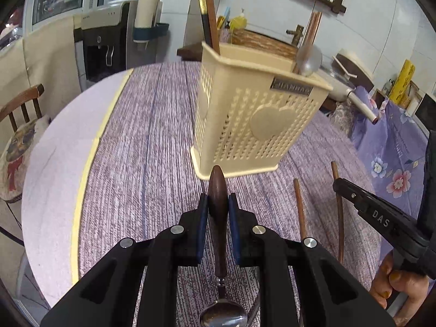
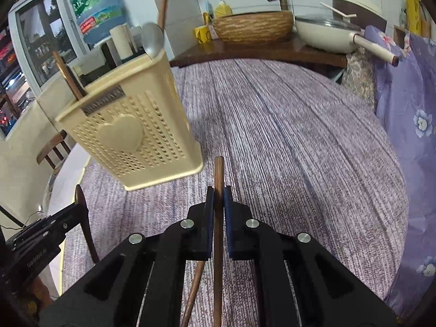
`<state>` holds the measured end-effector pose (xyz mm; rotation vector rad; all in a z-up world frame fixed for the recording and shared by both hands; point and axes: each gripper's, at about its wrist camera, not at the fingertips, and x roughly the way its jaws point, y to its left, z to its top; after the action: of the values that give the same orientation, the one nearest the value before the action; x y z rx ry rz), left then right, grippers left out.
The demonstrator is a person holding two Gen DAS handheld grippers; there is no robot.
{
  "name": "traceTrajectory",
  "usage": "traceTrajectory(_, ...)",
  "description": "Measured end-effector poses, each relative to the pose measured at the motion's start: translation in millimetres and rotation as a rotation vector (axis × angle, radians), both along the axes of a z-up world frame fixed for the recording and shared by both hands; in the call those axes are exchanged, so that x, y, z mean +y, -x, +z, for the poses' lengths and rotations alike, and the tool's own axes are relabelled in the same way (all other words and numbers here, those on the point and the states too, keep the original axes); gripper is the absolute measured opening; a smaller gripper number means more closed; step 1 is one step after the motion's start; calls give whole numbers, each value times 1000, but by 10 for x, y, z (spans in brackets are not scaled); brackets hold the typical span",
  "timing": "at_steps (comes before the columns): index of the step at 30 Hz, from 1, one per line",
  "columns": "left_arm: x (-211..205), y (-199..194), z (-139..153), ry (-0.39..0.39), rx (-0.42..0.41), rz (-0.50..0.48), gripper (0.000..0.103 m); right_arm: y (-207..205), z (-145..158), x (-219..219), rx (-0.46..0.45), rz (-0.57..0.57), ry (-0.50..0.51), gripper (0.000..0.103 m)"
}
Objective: Organize utensils
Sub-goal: 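Lift the chopstick and wooden-handled spoon and carry them over the basket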
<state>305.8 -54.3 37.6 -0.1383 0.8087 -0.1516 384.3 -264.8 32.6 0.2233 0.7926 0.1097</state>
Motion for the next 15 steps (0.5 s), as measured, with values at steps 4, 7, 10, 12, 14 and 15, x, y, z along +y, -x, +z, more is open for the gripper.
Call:
traceTrajectory(4, 39, 64, 166, 9, -50, 0, 16, 131, 255, -19, -60, 18, -13, 8)
traceTrajectory(7, 65, 94, 252, 15, -73, 0, 16, 226, 419, -44, -97, 24, -24, 8)
traceTrajectory(10, 101, 125, 326, 20, -93, 2, 16, 334, 573, -68, -135, 29, -27, 8)
traceTrajectory(12, 118, 146, 373, 25, -104, 2, 16, 384, 657, -81, -154, 31, -24, 8)
traceTrajectory(14, 132, 177, 415, 23, -120, 3, 16, 442, 739, -97, -174, 36, -15, 8)
traceTrajectory(15, 137, 189, 435, 22, -126, 4, 16, 472, 781, -106, -183, 38, -11, 8)
